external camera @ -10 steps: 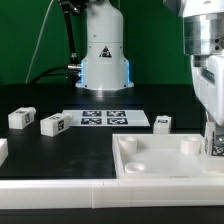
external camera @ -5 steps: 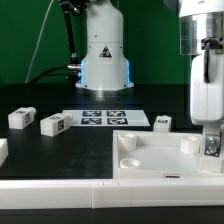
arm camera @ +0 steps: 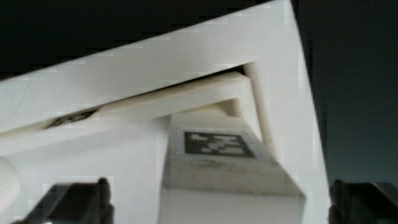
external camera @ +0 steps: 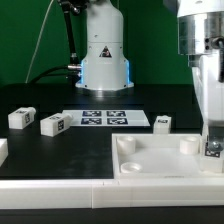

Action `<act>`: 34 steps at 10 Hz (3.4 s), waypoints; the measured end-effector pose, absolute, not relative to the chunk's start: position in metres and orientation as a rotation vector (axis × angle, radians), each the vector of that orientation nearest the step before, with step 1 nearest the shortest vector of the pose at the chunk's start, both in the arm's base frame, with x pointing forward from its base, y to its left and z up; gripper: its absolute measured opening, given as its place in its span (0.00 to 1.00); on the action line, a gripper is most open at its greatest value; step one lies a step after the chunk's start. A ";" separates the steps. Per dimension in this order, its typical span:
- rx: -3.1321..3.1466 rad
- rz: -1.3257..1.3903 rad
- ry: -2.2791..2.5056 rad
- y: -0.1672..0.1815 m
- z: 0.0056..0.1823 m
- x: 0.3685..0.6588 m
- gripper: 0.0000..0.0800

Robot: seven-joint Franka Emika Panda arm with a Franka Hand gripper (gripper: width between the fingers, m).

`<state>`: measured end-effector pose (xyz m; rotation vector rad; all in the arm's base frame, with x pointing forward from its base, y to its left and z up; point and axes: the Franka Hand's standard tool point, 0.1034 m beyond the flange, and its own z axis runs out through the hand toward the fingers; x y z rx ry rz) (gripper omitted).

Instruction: Assemble one leg

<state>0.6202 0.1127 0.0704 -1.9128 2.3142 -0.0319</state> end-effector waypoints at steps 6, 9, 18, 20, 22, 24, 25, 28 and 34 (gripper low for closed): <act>-2.526 -0.083 1.689 0.112 0.071 0.619 0.81; -2.795 -0.117 1.252 0.109 0.071 0.620 0.81; -3.037 -0.170 0.675 0.109 0.073 0.624 0.36; -3.033 -0.170 0.696 0.105 0.073 0.625 0.36; -2.986 -0.174 0.880 0.098 0.073 0.624 0.36; -2.938 -0.181 1.072 0.084 0.073 0.622 0.36; -2.908 -0.184 1.159 0.078 0.072 0.621 0.37; -2.881 -0.184 1.246 0.072 0.072 0.620 0.39; -2.881 -0.183 1.246 0.072 0.072 0.620 0.81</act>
Offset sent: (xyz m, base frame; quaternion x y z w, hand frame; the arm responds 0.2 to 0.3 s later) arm 0.0004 0.0039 0.0008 -0.0360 -0.0032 -0.2734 0.9612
